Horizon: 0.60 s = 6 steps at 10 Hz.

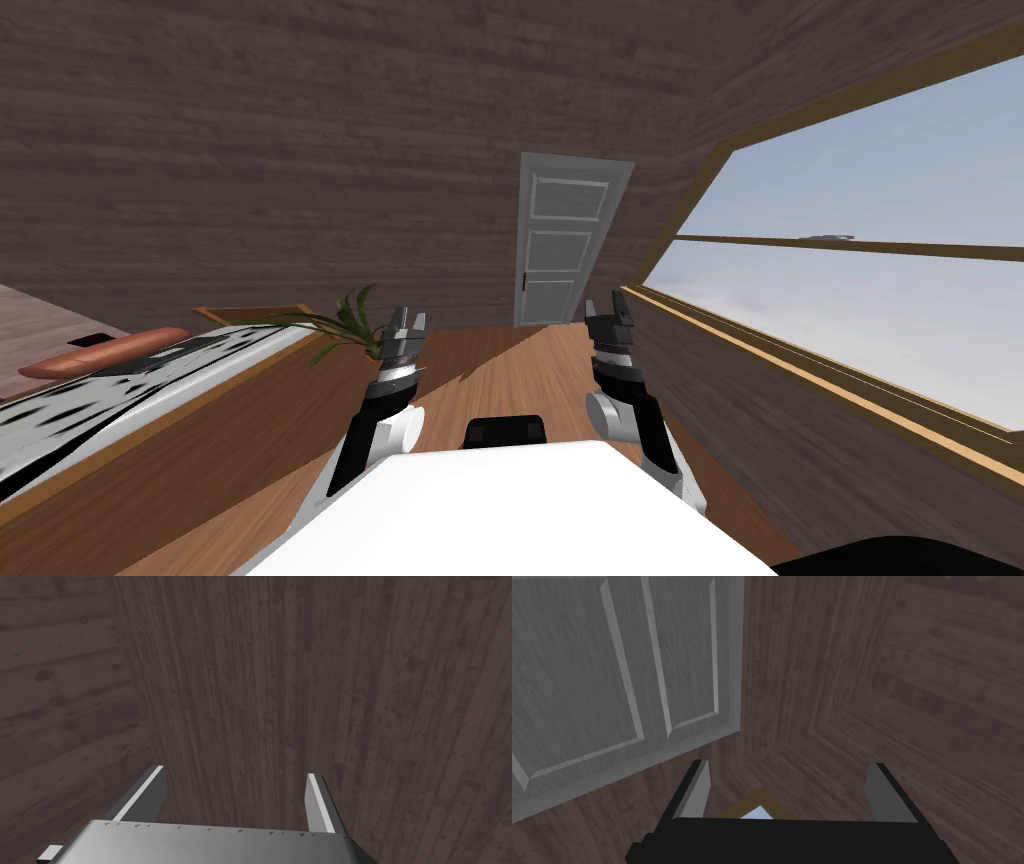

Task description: Pull the door open

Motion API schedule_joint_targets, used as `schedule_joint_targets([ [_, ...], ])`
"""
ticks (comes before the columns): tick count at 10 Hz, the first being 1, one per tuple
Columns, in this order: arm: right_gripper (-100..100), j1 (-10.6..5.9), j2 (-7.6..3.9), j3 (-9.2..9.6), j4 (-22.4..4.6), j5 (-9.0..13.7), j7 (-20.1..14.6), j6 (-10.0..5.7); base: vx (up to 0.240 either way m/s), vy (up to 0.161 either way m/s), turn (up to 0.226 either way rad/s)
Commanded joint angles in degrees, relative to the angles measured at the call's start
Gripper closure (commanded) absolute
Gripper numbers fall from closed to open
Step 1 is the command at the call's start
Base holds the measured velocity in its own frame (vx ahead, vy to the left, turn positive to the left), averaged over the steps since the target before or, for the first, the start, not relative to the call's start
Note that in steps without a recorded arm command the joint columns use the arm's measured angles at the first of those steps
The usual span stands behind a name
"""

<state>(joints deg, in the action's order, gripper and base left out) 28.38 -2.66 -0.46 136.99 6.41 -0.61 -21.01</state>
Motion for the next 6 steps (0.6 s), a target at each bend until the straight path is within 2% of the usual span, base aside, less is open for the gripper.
schedule_joint_targets([
  [1,-100,-0.44,-0.32,0.08,-1.7,0.9,-1.3,-0.59,0.058,0.004,0.086],
  [6,-100,-1.80,-1.11,0.34,-7.0,3.5,-5.3,-2.39,0.111,-0.024,0.087],
])
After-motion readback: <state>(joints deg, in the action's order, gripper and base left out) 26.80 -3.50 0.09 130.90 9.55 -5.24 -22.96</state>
